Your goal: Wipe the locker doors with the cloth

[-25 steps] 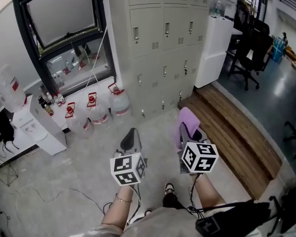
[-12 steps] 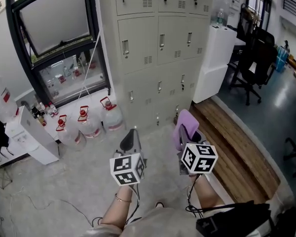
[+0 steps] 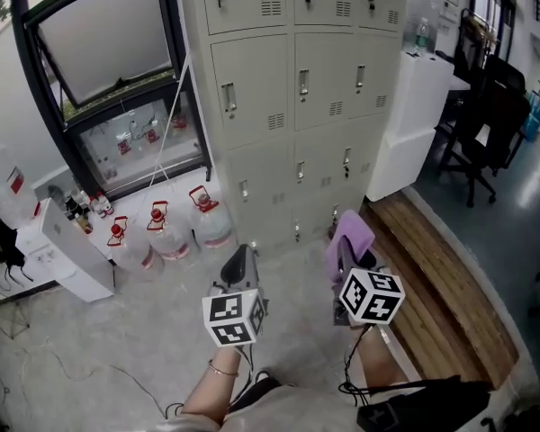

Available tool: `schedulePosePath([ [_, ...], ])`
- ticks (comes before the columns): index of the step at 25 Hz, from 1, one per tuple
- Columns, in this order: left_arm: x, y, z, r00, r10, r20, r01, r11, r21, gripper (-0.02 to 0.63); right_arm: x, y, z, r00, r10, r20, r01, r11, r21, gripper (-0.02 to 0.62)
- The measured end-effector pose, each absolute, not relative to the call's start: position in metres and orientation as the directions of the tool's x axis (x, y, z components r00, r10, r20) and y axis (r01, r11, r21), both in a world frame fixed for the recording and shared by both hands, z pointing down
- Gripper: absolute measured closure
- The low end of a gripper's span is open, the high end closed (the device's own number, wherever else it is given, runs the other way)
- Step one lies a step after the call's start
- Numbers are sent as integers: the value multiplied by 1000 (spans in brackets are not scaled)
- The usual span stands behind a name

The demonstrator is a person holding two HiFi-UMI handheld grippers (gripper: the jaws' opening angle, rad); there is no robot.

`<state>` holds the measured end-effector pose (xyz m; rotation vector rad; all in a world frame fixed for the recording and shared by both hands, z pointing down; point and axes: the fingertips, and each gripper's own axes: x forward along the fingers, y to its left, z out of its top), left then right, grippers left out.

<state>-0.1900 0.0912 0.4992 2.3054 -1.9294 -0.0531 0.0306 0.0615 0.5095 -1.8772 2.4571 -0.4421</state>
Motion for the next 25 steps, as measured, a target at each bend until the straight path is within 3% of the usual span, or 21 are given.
schedulePosePath([
  [11, -182, -14, 507, 191, -981, 31, -971, -184, 150, 597, 30, -36, 515, -291, -944, 153, -941, 254, -224, 526],
  [25, -189, -222, 466, 166, -985, -40, -976, -170, 138, 597, 12, -242, 465, -340, -938, 72, -931, 325, -168, 526],
])
